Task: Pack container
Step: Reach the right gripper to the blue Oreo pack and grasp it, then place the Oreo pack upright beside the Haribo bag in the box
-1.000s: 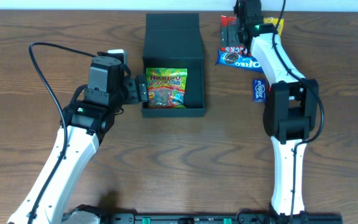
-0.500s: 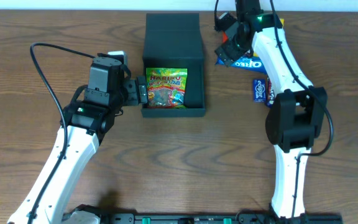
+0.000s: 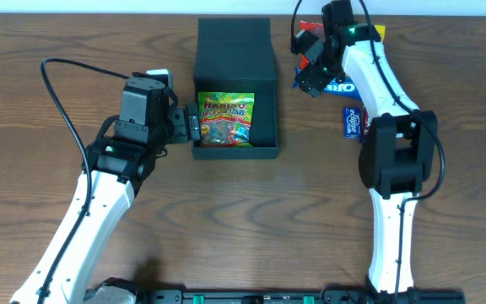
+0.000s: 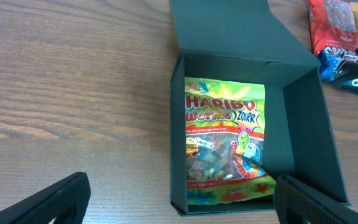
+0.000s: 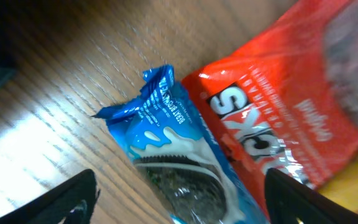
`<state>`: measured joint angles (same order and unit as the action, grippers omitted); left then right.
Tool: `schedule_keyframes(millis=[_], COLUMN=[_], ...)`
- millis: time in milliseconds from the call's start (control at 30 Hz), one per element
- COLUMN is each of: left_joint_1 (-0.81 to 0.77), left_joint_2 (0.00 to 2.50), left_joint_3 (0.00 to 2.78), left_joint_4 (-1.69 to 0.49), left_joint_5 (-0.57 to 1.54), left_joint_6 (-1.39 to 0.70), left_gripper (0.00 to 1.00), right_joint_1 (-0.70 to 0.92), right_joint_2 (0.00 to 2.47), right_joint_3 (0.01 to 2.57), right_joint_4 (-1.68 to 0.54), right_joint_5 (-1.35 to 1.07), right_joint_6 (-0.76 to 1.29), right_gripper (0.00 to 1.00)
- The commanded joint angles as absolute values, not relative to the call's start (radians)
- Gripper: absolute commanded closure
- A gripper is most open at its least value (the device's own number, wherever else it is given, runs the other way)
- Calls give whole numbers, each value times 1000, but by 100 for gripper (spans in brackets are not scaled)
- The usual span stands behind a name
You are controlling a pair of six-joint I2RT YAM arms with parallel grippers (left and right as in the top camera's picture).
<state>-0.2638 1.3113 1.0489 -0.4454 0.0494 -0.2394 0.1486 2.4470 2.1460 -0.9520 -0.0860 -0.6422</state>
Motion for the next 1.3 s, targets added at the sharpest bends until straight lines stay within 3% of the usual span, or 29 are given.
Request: schedule_keyframes(millis=[0,200,500,633,700,733,1033,1200,1267], left_joint_1=[-262,-262,-262,-262,-262,-262,-262,-262,-262], left_joint_2=[1313,1313,1313,1313,1313,1313,1291,1262,1260], left_joint_3=[1052,1052,1052,1052,1052,1052,1055,1058,1058], left_joint_4=[-448,-448,-448,-448,-448,-448,-461,-519,-537], left_joint_5=[52,52,52,53,53,53,52,44,45], left_joint_6=[-247,-248,-248,-248,-249,-251,-251,-284,-307], left_gripper=[5,5,5,5,5,5,5,5,5], right_joint_1=[142,142,138,138,138,138,143,173,202], right_joint_2=[2466,2502,2506,2506,2506,2506,2408,2253,2204], right_joint_3=[2144,2144,2144,2144,2144,2145,2214,2298,2298], right_joint_4=[-948,-942,-920,-907,-895,-884,-876,-1010,-1069], right_joint_5=[-102,-106,-105,-105,-105,-105,-110,-226,-270], right_joint_6=[-648,-614,-614,-614,-573,-542,-307,56,216], right_gripper=[18,34,46,61,76,78,79,75,81])
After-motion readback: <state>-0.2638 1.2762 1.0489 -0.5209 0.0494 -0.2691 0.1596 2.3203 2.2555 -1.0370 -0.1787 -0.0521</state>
